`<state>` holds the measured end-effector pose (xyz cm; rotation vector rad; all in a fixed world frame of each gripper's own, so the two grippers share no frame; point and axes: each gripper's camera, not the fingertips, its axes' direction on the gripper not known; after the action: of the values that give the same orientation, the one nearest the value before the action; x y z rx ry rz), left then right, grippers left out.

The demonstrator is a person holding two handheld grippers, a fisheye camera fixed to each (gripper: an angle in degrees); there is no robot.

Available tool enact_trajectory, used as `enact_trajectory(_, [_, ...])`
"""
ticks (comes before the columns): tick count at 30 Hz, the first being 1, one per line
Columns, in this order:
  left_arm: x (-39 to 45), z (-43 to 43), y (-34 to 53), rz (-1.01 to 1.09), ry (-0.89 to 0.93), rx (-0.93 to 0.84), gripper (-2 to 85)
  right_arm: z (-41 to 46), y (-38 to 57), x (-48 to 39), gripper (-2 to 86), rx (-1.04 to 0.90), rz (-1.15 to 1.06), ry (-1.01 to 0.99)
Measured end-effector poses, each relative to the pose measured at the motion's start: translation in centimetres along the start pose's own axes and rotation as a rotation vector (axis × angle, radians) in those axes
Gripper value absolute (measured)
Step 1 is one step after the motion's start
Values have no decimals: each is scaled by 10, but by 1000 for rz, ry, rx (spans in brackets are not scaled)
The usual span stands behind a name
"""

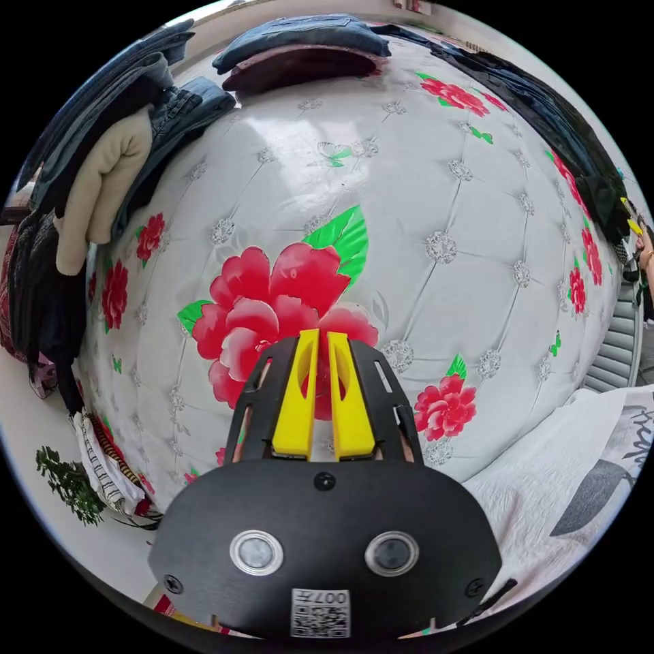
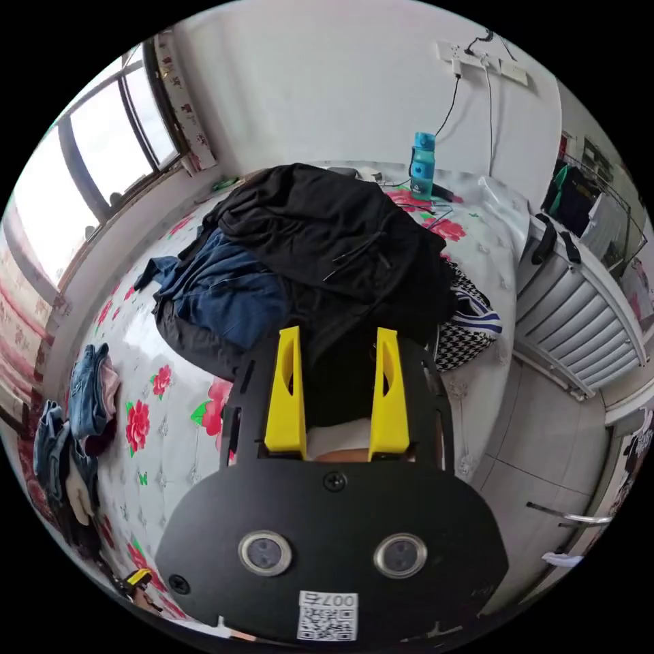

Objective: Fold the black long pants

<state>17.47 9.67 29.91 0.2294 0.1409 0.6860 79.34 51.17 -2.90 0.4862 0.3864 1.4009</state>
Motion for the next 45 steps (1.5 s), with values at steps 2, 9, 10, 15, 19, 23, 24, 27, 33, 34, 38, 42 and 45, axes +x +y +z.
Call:
enact_trajectory(2, [-7,1,-1,-14,13,-2,-8,25,-12,9,94,-70,38,-7])
enact_trajectory(9, [-16,1,24,-118,332,122,-10,4,24,24,25,-98,-64,-166])
enact_trajectory(10, [-13,0,30,-132,368,146,-10,-9,41,21,13,-83,-120,-236])
enact_trajectory(15, [40,1,70,-14,456,165,-9,-67,117,-26,0,-79,-342,-485])
enact_trajectory(19, [60,-15,96,110,356,214,-8,-121,177,-110,-3,-147,-610,-743])
enact_trajectory(23, [48,-30,135,63,289,345,4,-164,252,-184,-3,-258,-899,-916])
enact_trajectory(24, [40,-29,148,24,290,377,26,-175,284,-205,-2,-322,-990,-990])
enact_trajectory(27, [10,-17,186,-119,355,424,57,-201,376,-253,0,-471,-1232,-1118])
enact_trajectory(33, [-47,19,283,-429,356,420,69,-237,461,-267,23,-428,-1564,-1133])
enact_trajectory(34, [-49,21,291,-437,339,413,69,-229,453,-256,33,-342,-1579,-1015])
enact_trajectory(38, [-47,44,322,-432,289,376,70,-164,386,-207,67,-310,-1362,-665])
enact_trajectory(42, [-33,65,311,-367,373,372,78,-93,306,-117,85,-390,-954,-381])
enact_trajectory(45, [-13,66,283,-218,409,396,88,-51,298,-79,84,-522,-833,-315])
